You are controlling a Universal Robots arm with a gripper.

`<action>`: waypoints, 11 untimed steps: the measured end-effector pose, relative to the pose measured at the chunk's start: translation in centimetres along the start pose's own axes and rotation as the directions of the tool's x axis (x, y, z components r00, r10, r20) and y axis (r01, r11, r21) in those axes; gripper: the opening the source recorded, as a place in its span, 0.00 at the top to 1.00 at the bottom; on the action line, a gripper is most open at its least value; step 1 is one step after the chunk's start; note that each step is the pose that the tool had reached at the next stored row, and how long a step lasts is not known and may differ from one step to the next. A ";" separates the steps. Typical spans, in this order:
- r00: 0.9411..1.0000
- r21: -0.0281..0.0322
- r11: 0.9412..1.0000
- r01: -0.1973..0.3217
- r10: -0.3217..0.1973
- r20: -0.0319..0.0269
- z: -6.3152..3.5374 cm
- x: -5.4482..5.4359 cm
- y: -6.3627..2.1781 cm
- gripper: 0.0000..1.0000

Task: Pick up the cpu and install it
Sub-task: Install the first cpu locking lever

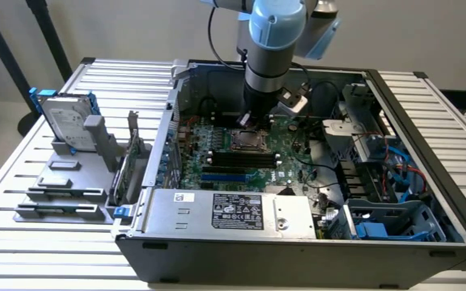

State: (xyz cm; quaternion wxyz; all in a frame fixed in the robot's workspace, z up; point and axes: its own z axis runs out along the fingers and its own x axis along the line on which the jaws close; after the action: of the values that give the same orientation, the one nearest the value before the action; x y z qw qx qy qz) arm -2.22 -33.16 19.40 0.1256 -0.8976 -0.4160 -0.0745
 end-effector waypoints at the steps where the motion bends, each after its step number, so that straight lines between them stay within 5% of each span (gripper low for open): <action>1: 1.000 0.000 1.000 0.000 0.000 0.000 0.00 0.0 0.01 0.89; 11: 1.000 0.009 1.000 -0.001 0.002 -0.004 -0.08 0.0 0.07 0.89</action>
State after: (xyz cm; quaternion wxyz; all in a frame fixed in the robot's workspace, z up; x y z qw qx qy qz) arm -2.15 -33.20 19.47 0.1307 -0.8971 -0.4154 -0.0743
